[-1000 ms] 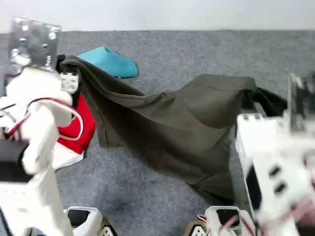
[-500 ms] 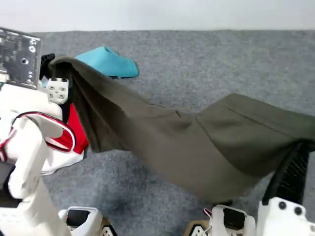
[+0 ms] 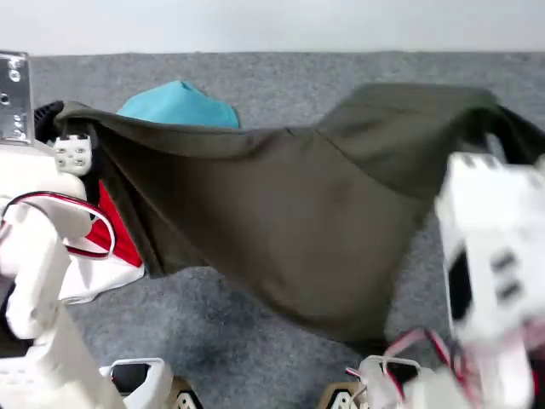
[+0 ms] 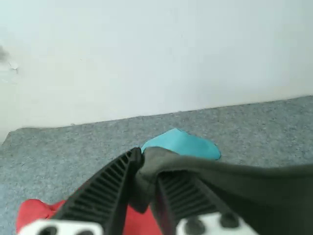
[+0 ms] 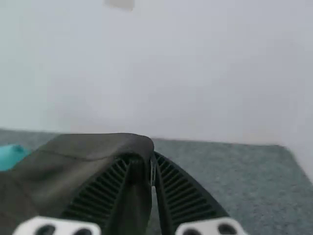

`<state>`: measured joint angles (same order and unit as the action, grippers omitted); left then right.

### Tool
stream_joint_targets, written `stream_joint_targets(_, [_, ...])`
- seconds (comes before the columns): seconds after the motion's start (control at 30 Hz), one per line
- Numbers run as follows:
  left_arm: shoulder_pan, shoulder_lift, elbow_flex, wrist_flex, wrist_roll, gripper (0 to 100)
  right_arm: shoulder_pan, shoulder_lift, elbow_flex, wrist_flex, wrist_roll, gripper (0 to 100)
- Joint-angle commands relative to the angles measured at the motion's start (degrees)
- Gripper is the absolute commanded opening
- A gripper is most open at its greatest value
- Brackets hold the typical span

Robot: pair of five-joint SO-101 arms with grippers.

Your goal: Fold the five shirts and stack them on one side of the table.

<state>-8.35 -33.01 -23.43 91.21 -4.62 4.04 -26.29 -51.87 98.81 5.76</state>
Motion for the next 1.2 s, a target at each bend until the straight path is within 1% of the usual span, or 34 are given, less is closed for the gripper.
stream_joint_targets(0.0, [-0.4,-0.1,-1.8,-1.4,0.6,2,-0.5,1.2,-5.1,-1.0,0.8,0.7])
stream_joint_targets(0.1, [-0.4,-0.1,-1.6,-1.1,0.6,2,1.3,1.3,-8.6,1.5,0.9,0.7])
stream_joint_targets(0.2, [-0.4,-0.1,-1.5,-0.9,0.6,2,1.5,1.8,-8.7,3.7,1.0,0.7])
stream_joint_targets(0.57, [-0.3,0.2,-0.7,-0.4,0.4,2,1.5,1.9,-6.9,3.6,1.9,0.8])
stream_joint_targets(0.7, [-0.1,2.9,2.4,-1.2,-1.7,2,1.5,2.9,-5.5,2.9,2.0,0.8])
stream_joint_targets(0.83, [-0.4,8.6,3.8,-3.8,-1.8,2,1.5,6.5,-1.9,-0.2,2.0,0.8])
stream_joint_targets(0.97, [-0.4,15.5,3.2,-9.1,-1.9,2,1.3,12.7,-1.1,-7.0,2.5,0.8])
stream_joint_targets(1.17, [-0.4,27.2,-2.5,-12.7,-1.9,2,1.4,26.3,-1.0,-16.9,3.6,0.9])
